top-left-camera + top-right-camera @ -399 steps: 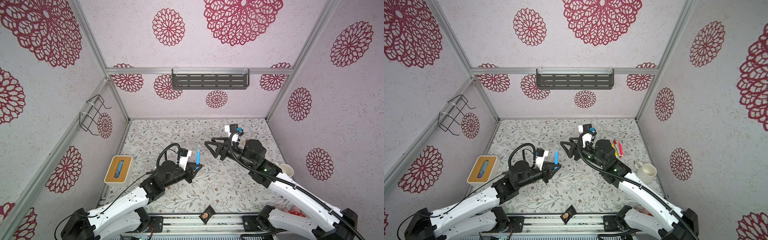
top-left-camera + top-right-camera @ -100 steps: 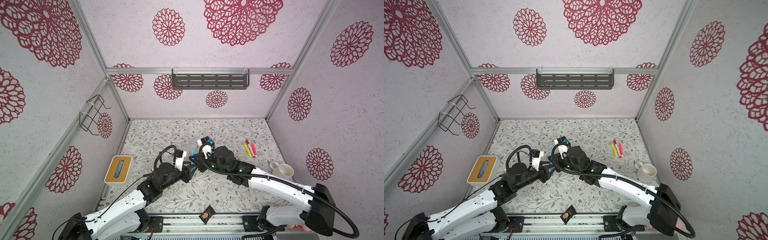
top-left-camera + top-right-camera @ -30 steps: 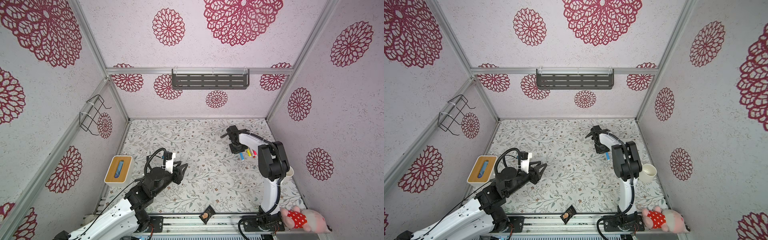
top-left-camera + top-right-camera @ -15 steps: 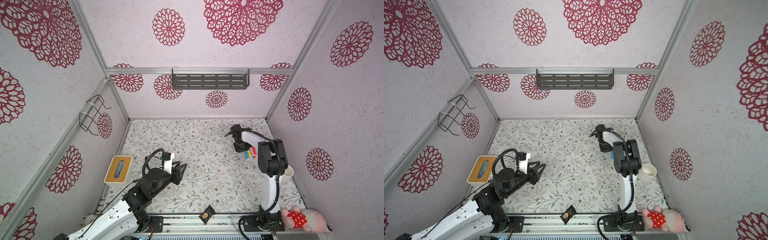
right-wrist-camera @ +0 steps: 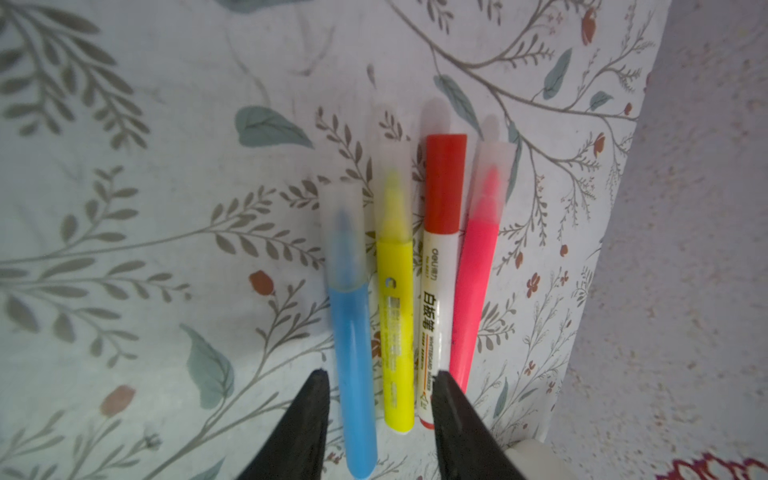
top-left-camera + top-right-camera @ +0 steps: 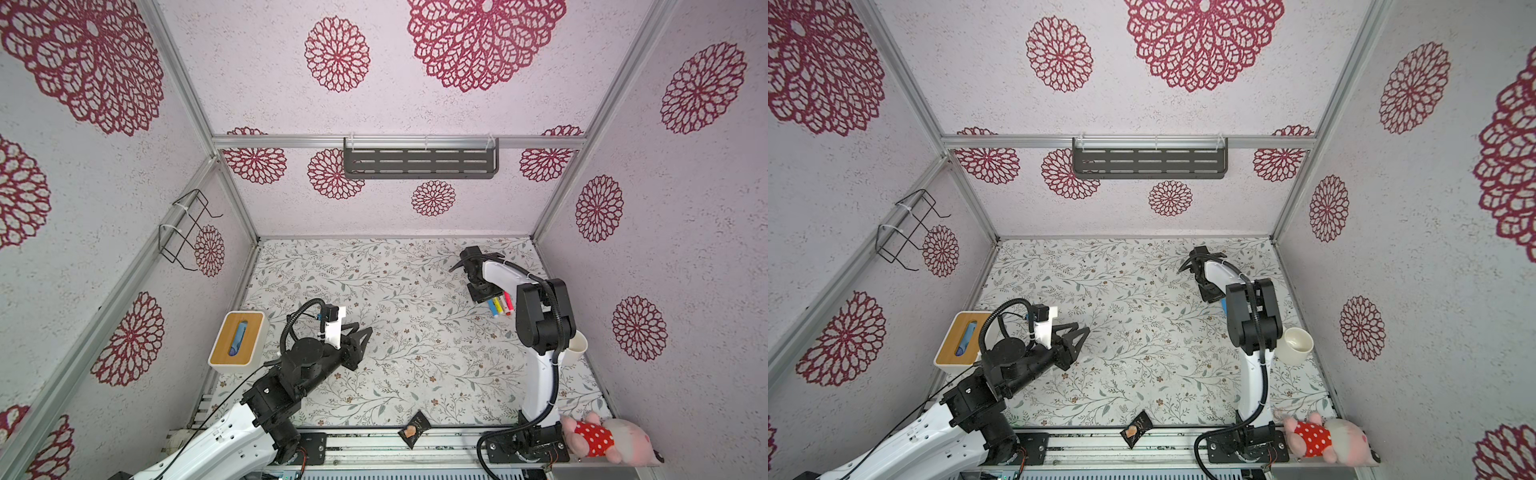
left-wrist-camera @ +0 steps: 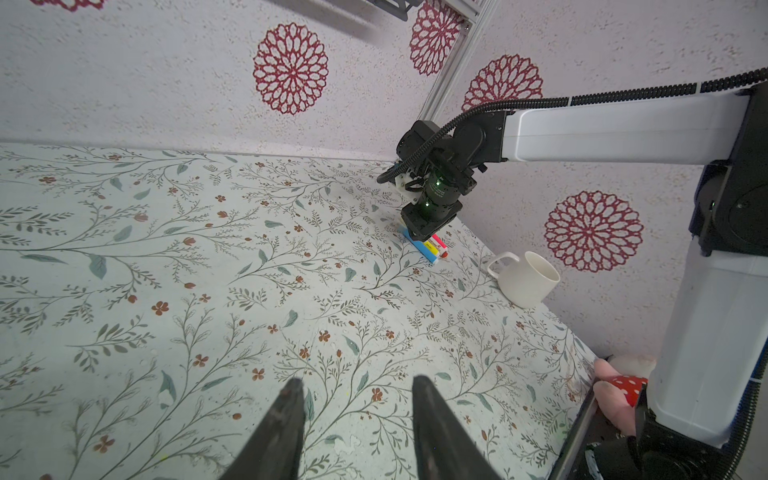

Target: Insert the pens into the pen caps

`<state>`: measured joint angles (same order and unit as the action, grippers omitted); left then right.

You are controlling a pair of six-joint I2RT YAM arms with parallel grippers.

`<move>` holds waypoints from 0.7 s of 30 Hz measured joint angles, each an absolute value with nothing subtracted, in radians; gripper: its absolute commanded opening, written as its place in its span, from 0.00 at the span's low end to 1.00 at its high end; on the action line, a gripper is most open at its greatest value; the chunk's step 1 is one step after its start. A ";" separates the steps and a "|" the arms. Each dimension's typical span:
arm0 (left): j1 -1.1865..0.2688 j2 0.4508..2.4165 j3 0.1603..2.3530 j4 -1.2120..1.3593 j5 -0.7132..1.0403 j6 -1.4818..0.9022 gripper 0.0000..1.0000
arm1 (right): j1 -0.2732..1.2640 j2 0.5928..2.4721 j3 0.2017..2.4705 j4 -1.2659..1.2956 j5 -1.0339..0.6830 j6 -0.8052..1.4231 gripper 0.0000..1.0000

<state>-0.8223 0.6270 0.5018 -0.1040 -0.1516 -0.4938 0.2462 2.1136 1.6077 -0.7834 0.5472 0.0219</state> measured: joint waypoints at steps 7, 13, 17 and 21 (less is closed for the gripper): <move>-0.822 0.647 0.504 -0.135 -0.224 -0.492 0.45 | 0.277 1.959 1.546 -0.752 0.446 0.028 0.46; -0.822 0.657 0.520 -0.203 -0.371 -0.485 0.46 | 0.284 1.757 1.436 -0.653 0.310 0.030 0.49; -0.822 0.657 0.526 -0.206 -0.468 -0.478 0.49 | 0.284 1.630 1.329 -0.560 0.202 0.039 0.49; -0.822 0.668 0.529 -0.207 -0.559 -0.468 0.50 | 0.284 1.514 1.230 -0.467 0.108 0.048 0.50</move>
<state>-0.8219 0.6678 0.5285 -0.2070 -0.5591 -0.4683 0.2844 1.5139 1.2301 -0.4667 0.1081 0.0479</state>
